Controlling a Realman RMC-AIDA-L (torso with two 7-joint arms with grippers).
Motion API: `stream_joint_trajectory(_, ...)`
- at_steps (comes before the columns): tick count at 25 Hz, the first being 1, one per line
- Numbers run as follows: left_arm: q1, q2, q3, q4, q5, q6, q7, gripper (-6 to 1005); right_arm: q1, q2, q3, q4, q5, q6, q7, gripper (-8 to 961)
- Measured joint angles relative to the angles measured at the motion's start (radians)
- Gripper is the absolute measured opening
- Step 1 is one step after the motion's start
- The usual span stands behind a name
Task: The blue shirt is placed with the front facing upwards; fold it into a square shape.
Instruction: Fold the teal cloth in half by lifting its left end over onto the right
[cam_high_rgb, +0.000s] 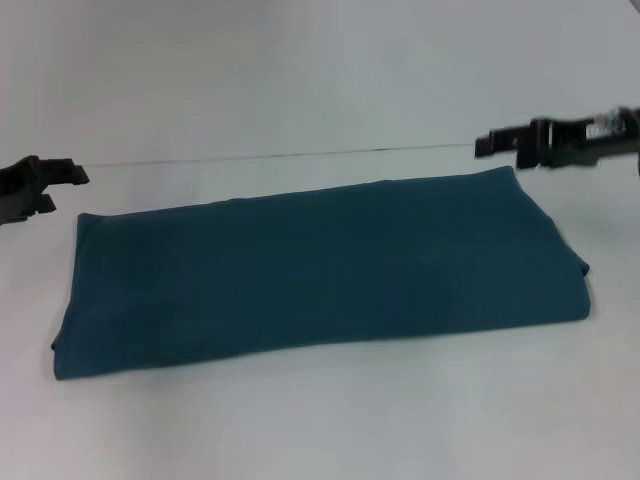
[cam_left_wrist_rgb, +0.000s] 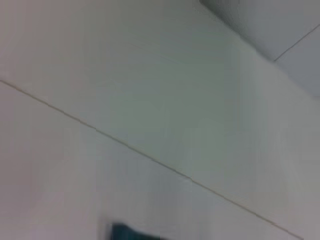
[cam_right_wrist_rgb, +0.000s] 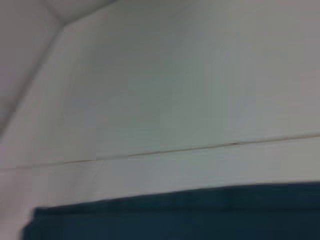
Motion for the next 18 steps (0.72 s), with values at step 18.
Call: stream_joint_trajectory(18,0.192,-0.035,-0.086,-0.03,-0.193,0.159,0.105,656,-0.347,0.127,0.1,0.008,0.438,-0.253,-0.532,835)
